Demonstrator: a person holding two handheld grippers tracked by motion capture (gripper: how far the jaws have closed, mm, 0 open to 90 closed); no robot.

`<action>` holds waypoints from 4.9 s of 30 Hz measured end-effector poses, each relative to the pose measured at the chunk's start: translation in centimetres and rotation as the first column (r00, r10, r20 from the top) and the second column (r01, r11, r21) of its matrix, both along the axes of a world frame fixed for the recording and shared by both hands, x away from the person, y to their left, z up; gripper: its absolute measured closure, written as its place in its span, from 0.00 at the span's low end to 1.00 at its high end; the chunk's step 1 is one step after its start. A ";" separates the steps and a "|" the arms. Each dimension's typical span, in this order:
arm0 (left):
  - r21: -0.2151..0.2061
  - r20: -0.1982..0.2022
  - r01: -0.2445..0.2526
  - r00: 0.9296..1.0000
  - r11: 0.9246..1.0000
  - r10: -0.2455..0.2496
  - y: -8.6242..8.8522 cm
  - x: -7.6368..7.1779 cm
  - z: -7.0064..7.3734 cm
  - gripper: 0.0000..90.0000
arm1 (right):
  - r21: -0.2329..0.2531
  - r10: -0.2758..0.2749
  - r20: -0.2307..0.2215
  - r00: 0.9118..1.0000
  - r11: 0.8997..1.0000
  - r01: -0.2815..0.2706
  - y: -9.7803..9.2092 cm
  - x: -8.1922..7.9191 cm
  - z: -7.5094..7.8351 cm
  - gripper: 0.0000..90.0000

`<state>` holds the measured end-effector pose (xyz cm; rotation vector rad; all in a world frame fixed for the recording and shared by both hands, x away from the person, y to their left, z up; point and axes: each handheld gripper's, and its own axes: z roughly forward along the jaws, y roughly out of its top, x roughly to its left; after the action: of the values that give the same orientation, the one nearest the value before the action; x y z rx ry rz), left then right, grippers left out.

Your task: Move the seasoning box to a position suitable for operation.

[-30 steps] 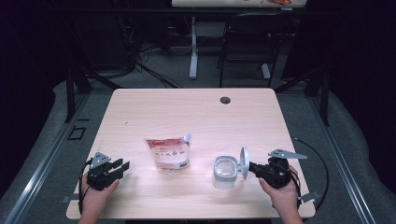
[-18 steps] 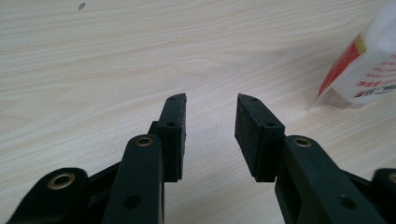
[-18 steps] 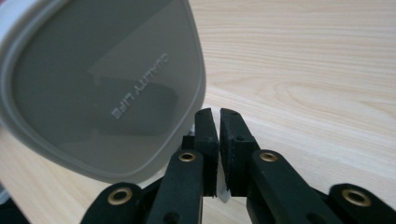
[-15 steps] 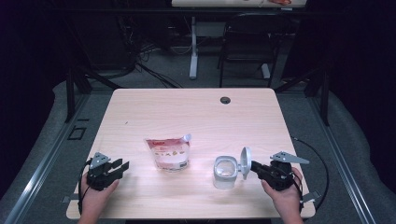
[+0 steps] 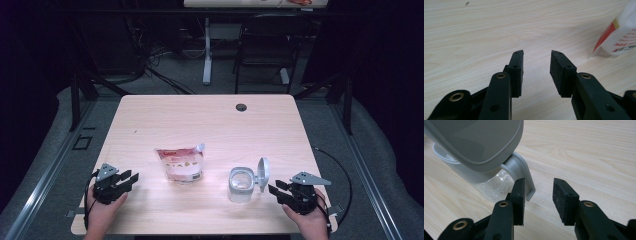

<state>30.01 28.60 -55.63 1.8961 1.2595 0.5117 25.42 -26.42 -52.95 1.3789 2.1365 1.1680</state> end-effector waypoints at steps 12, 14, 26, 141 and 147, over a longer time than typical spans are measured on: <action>0.001 0.000 0.002 1.000 1.000 -0.002 0.0 0.0 0.0 0.70 | -0.018 0.081 0.000 0.997 0.997 -0.081 1.3 0.1 -0.5 0.77; 0.000 0.001 0.002 1.000 1.000 -0.002 -0.1 0.0 0.0 0.70 | -0.024 0.075 0.005 0.997 0.997 -0.075 1.5 0.2 -0.5 0.78; 0.000 -0.002 0.002 1.000 1.000 -0.002 -0.2 0.1 -0.1 0.70 | -0.016 0.061 0.017 0.998 0.998 -0.060 2.1 0.6 -0.8 0.81; -0.029 0.002 0.067 0.998 0.997 -0.067 -0.6 0.3 0.0 0.68 | -0.017 0.028 0.088 0.996 0.999 -0.027 1.1 5.1 0.0 0.75; -0.048 0.004 0.074 0.997 0.996 -0.073 -0.9 0.4 0.3 0.63 | -0.023 0.023 0.090 0.996 1.000 -0.021 0.6 4.3 0.3 0.65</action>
<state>30.45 27.67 -55.37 1.8937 1.1853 0.4416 29.67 -25.80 -52.70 1.2714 2.1009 1.1882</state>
